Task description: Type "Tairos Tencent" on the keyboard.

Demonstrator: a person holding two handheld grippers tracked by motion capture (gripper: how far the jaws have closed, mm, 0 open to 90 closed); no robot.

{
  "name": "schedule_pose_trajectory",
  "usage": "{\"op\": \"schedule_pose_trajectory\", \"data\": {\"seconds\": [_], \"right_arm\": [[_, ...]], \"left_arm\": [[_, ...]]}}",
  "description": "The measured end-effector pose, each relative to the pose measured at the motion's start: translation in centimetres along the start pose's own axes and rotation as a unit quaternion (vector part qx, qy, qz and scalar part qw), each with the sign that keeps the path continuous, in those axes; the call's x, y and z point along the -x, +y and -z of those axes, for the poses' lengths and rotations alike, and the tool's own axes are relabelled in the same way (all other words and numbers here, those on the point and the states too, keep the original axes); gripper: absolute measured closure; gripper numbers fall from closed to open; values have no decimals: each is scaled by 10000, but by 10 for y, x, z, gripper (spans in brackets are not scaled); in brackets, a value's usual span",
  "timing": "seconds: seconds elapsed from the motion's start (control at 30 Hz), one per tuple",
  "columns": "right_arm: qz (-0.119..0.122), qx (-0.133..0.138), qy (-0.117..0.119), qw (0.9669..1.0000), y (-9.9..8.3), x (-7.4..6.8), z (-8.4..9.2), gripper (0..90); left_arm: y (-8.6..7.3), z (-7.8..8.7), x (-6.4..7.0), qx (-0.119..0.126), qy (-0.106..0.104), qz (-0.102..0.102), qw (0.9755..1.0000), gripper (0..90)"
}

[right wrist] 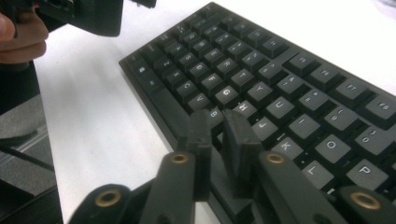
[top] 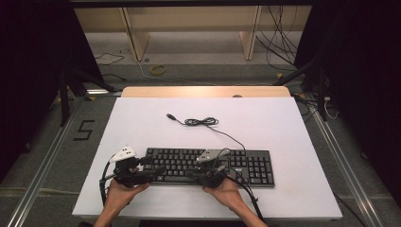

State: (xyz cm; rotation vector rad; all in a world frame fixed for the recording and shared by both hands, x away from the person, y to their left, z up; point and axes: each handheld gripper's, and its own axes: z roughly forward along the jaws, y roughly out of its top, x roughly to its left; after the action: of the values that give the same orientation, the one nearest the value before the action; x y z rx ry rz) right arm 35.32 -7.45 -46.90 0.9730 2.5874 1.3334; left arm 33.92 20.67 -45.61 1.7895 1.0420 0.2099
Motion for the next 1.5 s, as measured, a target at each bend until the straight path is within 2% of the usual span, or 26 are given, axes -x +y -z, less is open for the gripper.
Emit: {"op": "schedule_pose_trajectory", "data": {"seconds": [0.27, 1.13, 1.17, 1.5], "right_arm": [[63, -107, -14, 9999, -1, -2, -6, 900], [98, -343, -125, 9993, -6, -3, -15, 900], [158, -341, -153, 9992, -8, -2, -16, 900], [111, -297, -197, 9993, -9, -4, -16, 900]], "left_arm": [[-1, 1, 2, 23, -34, -47, 10000, 261], [-4, 2, 3, 6, -41, -92, 9999, 259], [-4, 2, 3, 0, -42, -93, 9999, 259], [-4, 2, 1, -4, -16, -72, 10000, 259]]}}
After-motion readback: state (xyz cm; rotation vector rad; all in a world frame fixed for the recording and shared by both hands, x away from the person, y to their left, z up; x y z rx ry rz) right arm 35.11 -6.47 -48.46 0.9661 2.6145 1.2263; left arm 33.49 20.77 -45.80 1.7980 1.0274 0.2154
